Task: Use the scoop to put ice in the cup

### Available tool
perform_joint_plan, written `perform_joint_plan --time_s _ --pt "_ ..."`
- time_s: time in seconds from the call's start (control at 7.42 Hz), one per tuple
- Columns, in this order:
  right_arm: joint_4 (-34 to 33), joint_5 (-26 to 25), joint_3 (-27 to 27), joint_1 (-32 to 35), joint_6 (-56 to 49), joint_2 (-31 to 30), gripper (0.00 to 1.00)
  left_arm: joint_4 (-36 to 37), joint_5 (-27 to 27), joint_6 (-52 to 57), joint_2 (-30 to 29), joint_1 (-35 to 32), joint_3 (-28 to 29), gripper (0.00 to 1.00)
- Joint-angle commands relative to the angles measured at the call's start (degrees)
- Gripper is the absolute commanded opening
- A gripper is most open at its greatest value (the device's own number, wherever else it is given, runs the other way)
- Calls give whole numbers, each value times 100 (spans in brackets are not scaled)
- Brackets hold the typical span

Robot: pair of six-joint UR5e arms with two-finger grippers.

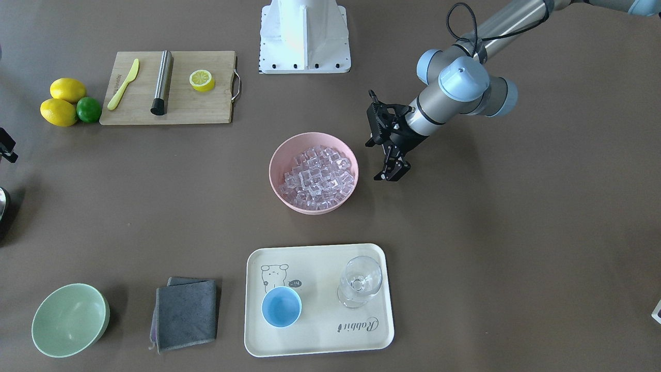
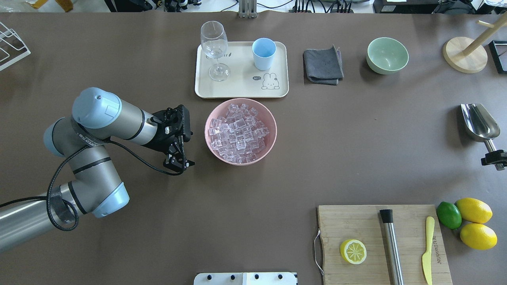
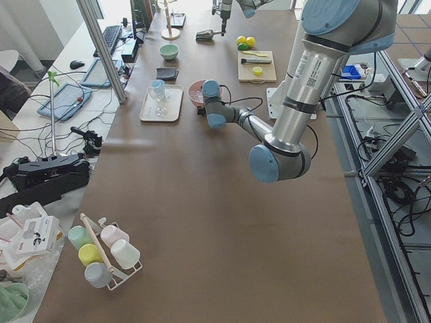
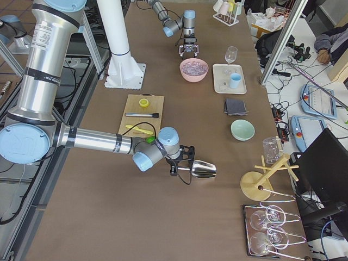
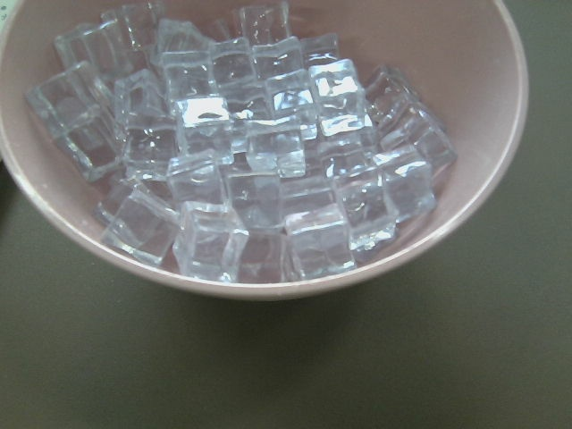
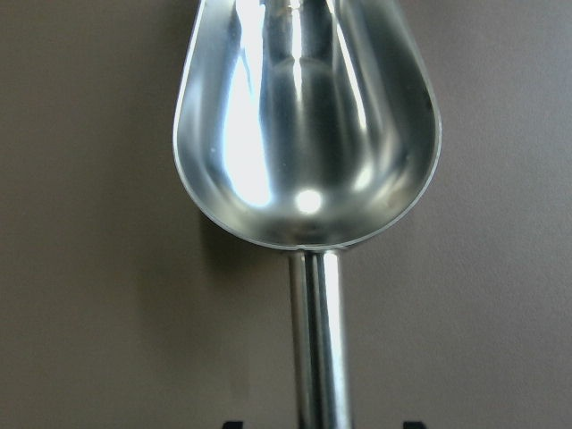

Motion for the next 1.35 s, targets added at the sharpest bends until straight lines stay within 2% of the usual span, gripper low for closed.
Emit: perform_joint_plan --time_s 0.0,0.13,0.4,0.67,0.94,1.21 --pt "51 40 -5 -30 -3 -69 36 -3 -324 31 32 -198 18 99" --pt "60 49 4 -30 -3 -78 0 15 -334 31 67 -321 36 99" --pt "77 49 39 -30 -12 -78 0 -3 -281 31 -46 -278 158 99" --pt "34 311 205 -4 -213 -104 0 -11 -264 31 -292 -243 395 99" --pt "33 532 224 75 -861 -122 0 -482 -264 144 -416 -243 850 99" --pt "-36 541 574 198 -1221 -236 0 -521 -264 145 -539 -191 915 99"
